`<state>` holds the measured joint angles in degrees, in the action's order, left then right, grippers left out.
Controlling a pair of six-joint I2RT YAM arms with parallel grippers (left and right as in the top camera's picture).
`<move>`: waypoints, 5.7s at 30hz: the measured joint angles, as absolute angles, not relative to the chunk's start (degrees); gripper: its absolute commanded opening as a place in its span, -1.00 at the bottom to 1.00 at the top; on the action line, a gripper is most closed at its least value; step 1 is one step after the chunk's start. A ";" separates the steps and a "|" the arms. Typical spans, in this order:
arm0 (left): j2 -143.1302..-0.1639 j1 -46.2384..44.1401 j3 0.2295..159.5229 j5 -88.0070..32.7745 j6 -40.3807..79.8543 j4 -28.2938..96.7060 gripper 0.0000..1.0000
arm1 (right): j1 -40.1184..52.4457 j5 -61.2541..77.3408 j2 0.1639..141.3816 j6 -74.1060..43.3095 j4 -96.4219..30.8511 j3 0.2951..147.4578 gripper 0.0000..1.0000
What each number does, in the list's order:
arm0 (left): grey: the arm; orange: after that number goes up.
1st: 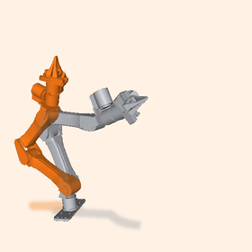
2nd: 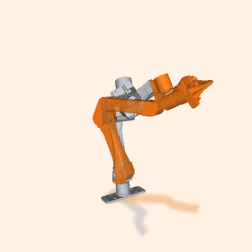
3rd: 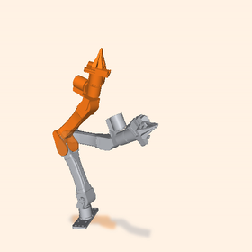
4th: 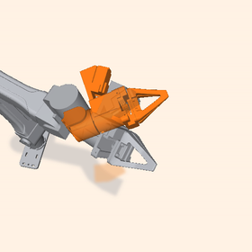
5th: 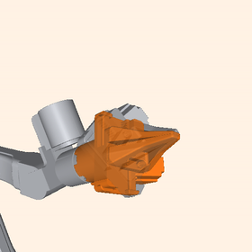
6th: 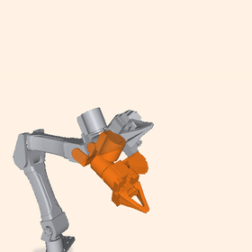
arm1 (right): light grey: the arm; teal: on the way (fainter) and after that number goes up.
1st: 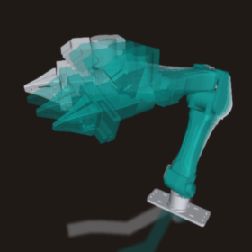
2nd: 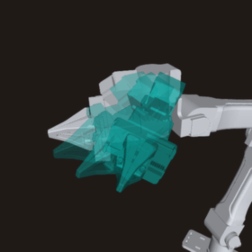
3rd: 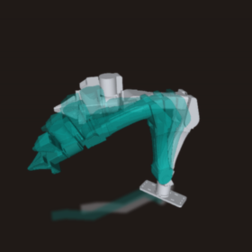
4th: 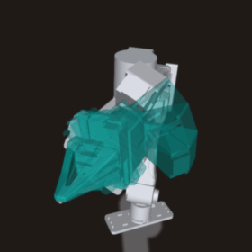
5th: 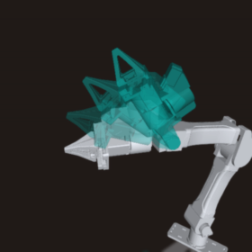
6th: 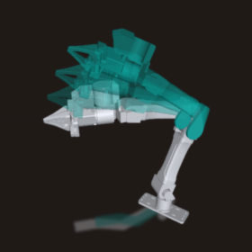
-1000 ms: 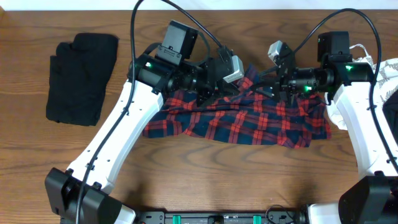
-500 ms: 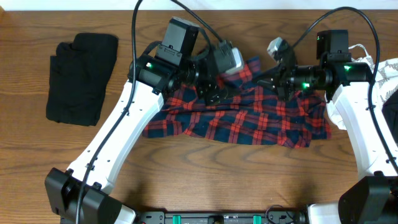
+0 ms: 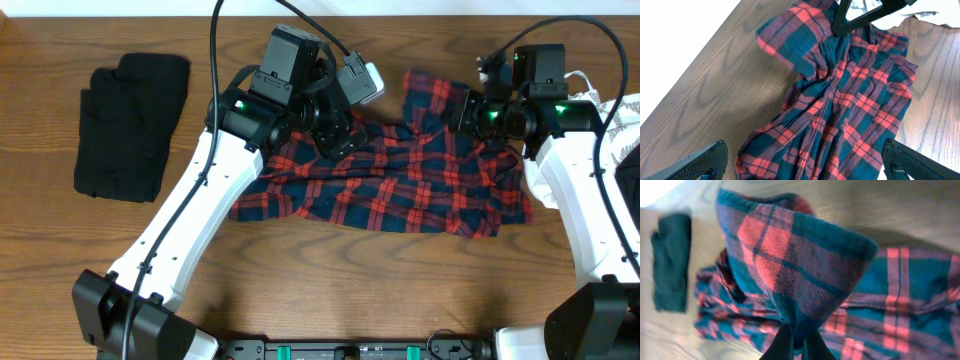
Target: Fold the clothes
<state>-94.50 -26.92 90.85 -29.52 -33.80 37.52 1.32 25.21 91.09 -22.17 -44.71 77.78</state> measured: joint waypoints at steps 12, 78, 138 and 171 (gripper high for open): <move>-94.48 -26.89 90.85 -29.32 -33.19 38.61 0.96 | -2.96 23.90 91.07 -48.03 -51.86 77.80 -0.98; -94.50 -25.96 90.85 -17.85 -28.60 36.99 0.96 | -7.44 14.92 89.38 -26.20 -55.48 77.78 -0.25; -115.96 -15.86 87.13 -12.88 -5.78 68.18 0.10 | -0.32 10.41 89.38 -20.10 -61.04 77.60 -0.28; -102.24 -15.86 87.11 -0.43 -4.27 54.70 0.68 | -0.30 10.44 89.38 -19.05 -60.03 77.06 -0.52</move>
